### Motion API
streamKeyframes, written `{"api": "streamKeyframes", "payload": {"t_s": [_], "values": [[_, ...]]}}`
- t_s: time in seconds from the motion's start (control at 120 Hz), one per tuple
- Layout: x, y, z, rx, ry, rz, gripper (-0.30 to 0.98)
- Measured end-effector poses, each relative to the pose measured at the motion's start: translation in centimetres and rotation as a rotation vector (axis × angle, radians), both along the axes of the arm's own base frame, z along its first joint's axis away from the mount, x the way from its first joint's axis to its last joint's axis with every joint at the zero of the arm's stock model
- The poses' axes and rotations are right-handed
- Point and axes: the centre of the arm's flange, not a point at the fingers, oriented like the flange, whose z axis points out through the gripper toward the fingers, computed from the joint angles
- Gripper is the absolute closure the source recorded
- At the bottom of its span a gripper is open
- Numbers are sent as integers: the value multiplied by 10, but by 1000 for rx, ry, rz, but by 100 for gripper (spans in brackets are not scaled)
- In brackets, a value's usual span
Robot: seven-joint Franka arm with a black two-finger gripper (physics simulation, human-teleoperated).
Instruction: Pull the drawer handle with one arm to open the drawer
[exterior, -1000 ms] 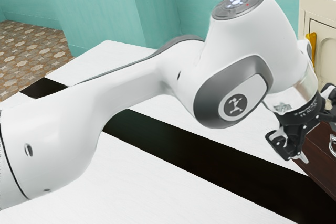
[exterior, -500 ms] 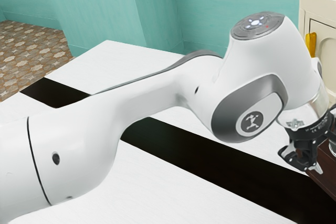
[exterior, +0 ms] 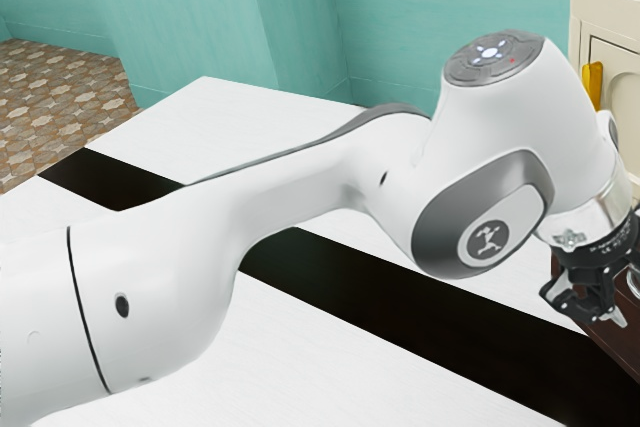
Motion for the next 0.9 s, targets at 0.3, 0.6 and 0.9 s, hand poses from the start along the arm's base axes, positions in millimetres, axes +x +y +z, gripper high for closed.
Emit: {"api": "streamKeyframes", "payload": {"t_s": [0.3, 0.6, 0.9], "values": [[1, -2, -2, -8, -2, 2, 56], [-3, 1, 0, -3, 10, 2, 74], [-21, 14, 0, 4, 45, 5, 78]]}}
